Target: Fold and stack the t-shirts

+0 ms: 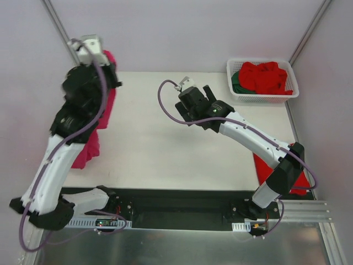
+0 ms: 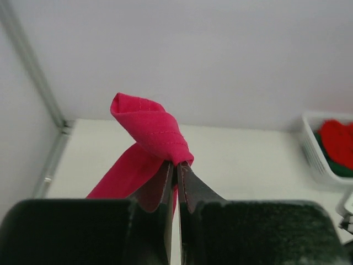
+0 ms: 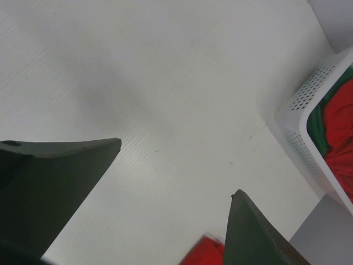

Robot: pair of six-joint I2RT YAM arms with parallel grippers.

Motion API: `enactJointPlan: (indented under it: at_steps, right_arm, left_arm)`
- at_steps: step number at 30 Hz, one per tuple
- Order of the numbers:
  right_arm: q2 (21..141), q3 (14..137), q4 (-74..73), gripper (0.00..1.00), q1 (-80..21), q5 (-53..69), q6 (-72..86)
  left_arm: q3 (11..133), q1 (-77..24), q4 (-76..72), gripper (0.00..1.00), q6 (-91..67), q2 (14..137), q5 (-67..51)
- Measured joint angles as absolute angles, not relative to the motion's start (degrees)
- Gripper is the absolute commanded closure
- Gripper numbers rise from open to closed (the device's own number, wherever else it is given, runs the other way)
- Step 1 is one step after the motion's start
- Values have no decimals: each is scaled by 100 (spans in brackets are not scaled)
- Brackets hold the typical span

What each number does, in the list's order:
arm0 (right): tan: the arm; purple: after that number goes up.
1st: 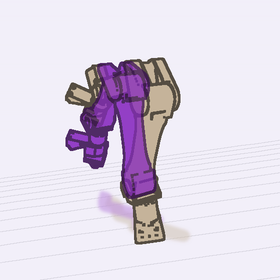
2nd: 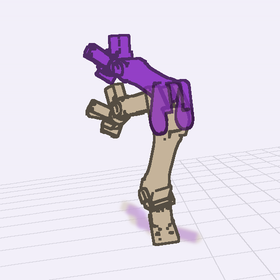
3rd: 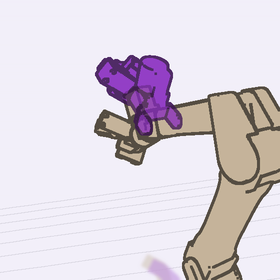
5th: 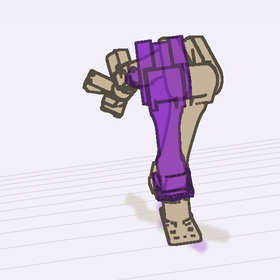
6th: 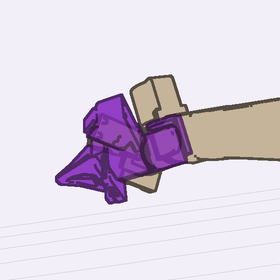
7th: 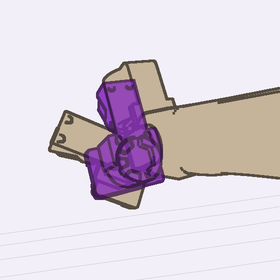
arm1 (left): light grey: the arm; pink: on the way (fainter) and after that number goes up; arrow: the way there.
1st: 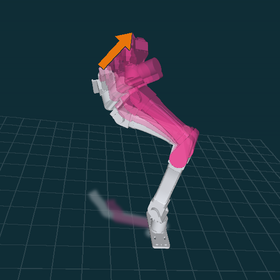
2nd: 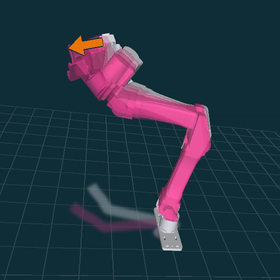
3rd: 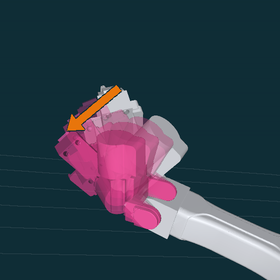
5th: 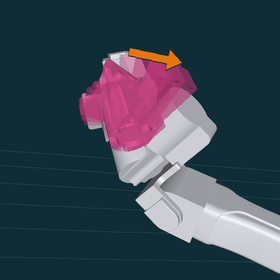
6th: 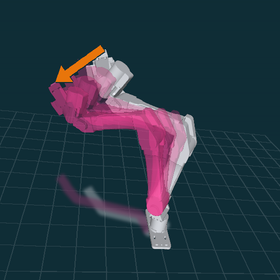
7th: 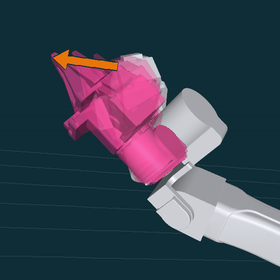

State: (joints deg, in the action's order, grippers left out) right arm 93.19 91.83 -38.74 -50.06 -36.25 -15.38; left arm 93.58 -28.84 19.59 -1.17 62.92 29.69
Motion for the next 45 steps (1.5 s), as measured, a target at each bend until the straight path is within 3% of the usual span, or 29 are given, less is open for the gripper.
enactJointPlan:
  at_steps: [4, 5, 6, 7, 13, 21, 26, 33, 45]
  right_arm:
    - [9264, 9179, -3935, 4, -5006, -3822, -1511]
    - [9223, 9161, -3933, 4, -5004, -3850, -1500]
    - [9181, 9150, -3938, 4, -5004, -3870, -1498]
    - [9120, 9126, -3933, 4, -5004, -3885, -1494]
    - [8842, 8969, -3874, 4, -5000, -3848, -1450]
    - [9094, 8805, -3614, 1, -4978, -2709, -1249]
    - [9747, 8866, -3188, 2, -4974, -1535, -1017]
    - [10958, 9605, -2574, 3, -4814, 64, -775]
    - [13037, 12307, -3098, 7, -4545, 722, -1118]
  left_arm:
    - [9594, -2945, 1984, 100, -685, 7793, 1765]
    - [9690, -2987, 1999, 89, -775, 8195, 1514]
    - [9765, -3017, 2016, 14, -845, 8479, 1350]
    - [9870, -3052, 2084, 1, -906, 8785, 1186]
    - [10031, -3203, 2241, 1, -1114, 8976, 965]
    - [9454, -3221, 2370, 1, -934, 7065, 2167]
    - [8381, -3218, 2613, 1, -1031, 6206, 2589]
    - [7306, -2842, 3262, 1, -1522, 6571, 2331]
    - [6978, -1072, 4292, 1, -2082, 6370, 1848]
